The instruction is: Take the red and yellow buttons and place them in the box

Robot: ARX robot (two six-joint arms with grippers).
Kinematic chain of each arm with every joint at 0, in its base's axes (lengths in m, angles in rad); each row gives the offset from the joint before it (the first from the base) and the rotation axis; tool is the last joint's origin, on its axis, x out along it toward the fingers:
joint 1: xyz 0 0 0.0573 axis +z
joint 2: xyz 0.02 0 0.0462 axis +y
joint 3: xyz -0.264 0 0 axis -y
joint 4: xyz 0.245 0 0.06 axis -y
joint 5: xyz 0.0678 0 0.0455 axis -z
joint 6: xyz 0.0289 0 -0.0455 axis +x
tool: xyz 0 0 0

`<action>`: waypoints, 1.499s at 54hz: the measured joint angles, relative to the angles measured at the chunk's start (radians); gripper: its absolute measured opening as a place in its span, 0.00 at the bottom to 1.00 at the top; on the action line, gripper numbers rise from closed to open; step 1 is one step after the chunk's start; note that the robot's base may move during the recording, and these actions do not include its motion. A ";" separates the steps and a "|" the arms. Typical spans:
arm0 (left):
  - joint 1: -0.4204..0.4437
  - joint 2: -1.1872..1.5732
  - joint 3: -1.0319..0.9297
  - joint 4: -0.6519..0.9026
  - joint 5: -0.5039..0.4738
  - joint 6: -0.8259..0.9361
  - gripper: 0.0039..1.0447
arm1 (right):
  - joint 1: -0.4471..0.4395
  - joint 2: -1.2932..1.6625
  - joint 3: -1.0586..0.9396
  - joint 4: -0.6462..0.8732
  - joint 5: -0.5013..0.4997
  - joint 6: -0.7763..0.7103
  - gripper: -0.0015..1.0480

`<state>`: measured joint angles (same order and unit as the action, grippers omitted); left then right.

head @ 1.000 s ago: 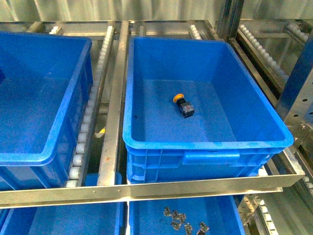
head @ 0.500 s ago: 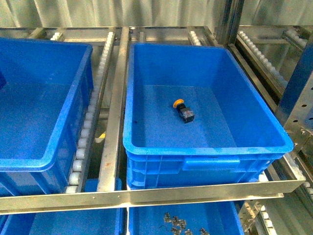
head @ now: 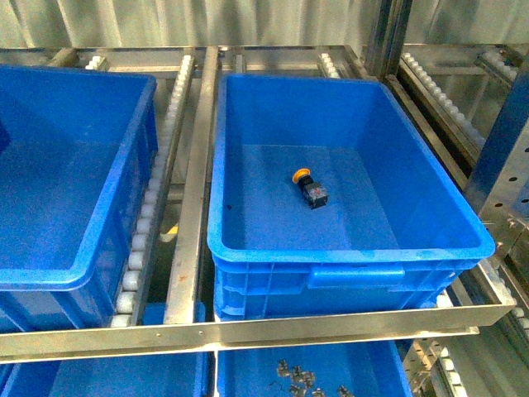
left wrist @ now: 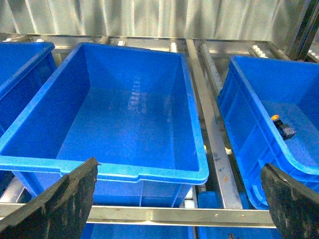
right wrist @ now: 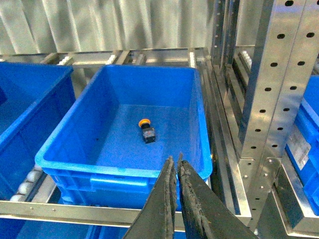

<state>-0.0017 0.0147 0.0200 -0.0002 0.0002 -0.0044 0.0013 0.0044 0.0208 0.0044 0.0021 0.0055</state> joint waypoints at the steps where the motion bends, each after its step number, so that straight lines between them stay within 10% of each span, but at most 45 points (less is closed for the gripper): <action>1: 0.000 0.000 0.000 0.000 0.000 0.000 0.93 | 0.000 0.000 0.000 0.000 -0.001 0.000 0.03; 14: 0.000 0.000 0.000 0.000 0.000 0.000 0.93 | 0.000 0.000 0.000 -0.002 0.000 -0.002 0.04; 40: 0.000 0.000 0.000 0.000 0.002 0.000 0.93 | 0.000 0.000 0.000 -0.002 0.002 -0.001 0.94; 81: 0.000 0.000 0.000 0.000 0.000 0.000 0.93 | 0.000 0.000 0.000 -0.005 0.001 -0.002 0.93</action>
<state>-0.0017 0.0147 0.0200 -0.0002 0.0002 -0.0048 0.0017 0.0040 0.0208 -0.0010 0.0029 0.0032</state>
